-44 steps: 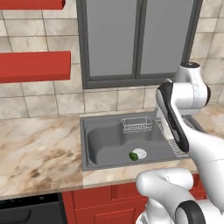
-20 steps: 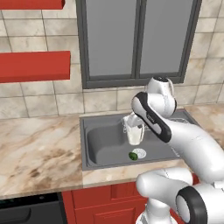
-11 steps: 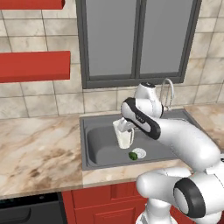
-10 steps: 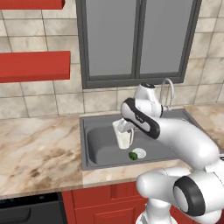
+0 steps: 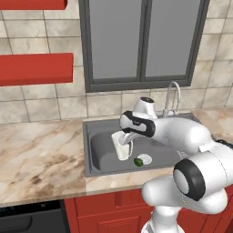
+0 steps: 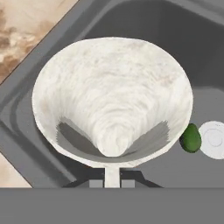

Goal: Pick the jug and glass cup and place them in the sink. Then turn on the water.

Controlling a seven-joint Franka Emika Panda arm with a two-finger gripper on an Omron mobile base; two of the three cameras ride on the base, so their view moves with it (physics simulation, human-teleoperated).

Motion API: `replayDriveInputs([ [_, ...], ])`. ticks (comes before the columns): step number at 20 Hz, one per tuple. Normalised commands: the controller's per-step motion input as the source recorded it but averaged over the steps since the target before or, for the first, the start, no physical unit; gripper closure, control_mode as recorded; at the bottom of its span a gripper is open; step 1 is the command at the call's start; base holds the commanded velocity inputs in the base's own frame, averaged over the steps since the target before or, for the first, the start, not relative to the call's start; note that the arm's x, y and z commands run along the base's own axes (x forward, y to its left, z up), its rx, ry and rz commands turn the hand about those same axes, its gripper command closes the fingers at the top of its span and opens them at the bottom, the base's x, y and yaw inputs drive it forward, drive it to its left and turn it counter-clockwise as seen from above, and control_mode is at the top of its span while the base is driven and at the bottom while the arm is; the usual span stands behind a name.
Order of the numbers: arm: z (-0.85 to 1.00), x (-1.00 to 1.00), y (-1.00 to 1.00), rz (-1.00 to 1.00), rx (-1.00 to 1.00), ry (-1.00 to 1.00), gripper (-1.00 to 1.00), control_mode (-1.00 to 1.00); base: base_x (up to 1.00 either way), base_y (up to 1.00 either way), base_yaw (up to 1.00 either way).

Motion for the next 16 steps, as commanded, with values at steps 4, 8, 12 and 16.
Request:
replayDriveInputs([
  [4, -0.48, 0.35, 0.2, 0.09, 0.03, 0.0, 1.0, -1.0, 0.0, 0.0, 0.0],
  [8, -0.46, 0.29, 0.2, 0.09, 0.04, 0.0, 1.0, -1.0, 0.0, 0.0, 0.0],
  [12, -0.39, 0.25, 0.24, 0.06, 0.04, 0.0, 1.0, -1.0, 0.0, 0.0, 0.0],
  [16, -0.29, 0.23, 0.2, 0.01, 0.02, 0.0, 1.0, -1.0, 0.0, 0.0, 0.0],
])
